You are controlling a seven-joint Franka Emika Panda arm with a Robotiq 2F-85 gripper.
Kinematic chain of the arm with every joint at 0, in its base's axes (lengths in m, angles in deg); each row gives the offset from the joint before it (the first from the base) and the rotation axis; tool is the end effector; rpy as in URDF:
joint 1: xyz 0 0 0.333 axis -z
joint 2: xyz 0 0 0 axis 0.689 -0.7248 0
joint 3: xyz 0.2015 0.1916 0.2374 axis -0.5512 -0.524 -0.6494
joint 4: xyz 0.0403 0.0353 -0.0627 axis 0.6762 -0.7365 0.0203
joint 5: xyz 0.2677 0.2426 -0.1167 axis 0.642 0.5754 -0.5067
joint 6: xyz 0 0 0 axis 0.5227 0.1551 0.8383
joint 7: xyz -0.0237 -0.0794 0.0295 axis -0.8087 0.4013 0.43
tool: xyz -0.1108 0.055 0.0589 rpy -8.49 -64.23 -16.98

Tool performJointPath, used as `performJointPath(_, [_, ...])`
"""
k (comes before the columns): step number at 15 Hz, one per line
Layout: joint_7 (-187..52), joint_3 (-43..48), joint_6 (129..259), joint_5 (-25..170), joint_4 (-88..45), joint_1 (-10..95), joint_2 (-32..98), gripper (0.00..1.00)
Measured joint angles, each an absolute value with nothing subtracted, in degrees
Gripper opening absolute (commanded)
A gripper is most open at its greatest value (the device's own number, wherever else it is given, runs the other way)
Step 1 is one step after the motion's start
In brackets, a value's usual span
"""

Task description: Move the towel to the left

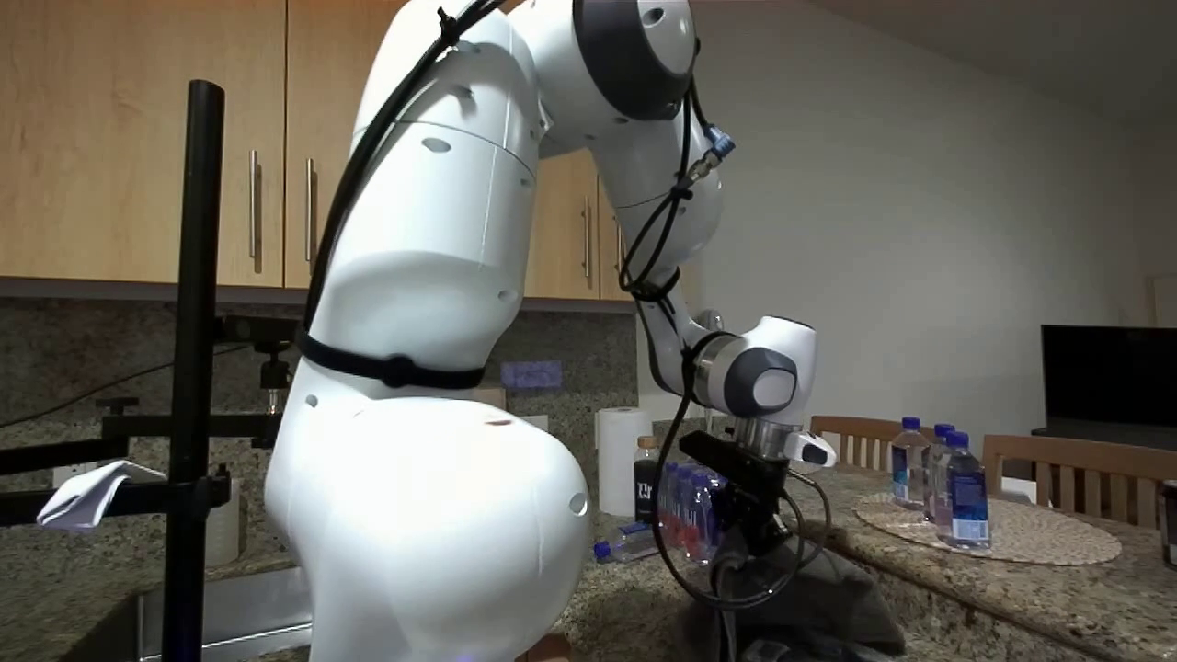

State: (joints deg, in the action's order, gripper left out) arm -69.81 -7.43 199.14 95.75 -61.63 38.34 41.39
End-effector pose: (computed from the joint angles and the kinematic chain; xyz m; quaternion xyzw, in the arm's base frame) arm 0.5069 0.1072 0.3114 -0.9905 0.0632 0.0248 0.1197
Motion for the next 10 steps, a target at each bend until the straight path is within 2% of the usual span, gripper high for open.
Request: performJointPath(10, [-44.1,-9.3,208.8,89.1,-65.4,31.9,44.0,0.08])
